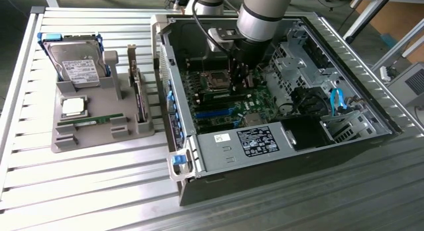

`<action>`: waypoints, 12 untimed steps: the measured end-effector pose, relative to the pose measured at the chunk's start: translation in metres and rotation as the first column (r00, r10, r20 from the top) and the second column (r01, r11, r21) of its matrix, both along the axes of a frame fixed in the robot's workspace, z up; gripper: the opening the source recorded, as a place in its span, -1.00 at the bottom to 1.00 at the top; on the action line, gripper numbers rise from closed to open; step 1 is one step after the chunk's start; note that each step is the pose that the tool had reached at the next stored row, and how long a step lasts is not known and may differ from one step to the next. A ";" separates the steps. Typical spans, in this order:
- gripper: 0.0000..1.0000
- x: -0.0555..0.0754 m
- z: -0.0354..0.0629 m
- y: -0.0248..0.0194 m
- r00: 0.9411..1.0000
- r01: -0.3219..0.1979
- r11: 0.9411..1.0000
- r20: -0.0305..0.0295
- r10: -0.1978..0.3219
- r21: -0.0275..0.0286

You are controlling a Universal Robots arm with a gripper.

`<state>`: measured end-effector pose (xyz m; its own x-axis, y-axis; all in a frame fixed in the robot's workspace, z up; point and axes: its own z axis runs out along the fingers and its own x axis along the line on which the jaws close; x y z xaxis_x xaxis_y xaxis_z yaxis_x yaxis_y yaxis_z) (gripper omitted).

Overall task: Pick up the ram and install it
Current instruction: 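Insert the ram into the slot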

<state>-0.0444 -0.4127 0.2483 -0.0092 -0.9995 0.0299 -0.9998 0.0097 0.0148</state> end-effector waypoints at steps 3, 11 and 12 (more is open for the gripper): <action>-0.74 0.000 -0.0023 0.0012 1.000 0.000 1.000 0.000 0.000 0.000; -0.74 -0.002 -0.0074 0.0043 1.000 0.000 1.000 0.000 0.000 0.000; -0.74 -0.002 -0.0079 0.0043 1.000 0.000 1.000 0.000 0.000 0.000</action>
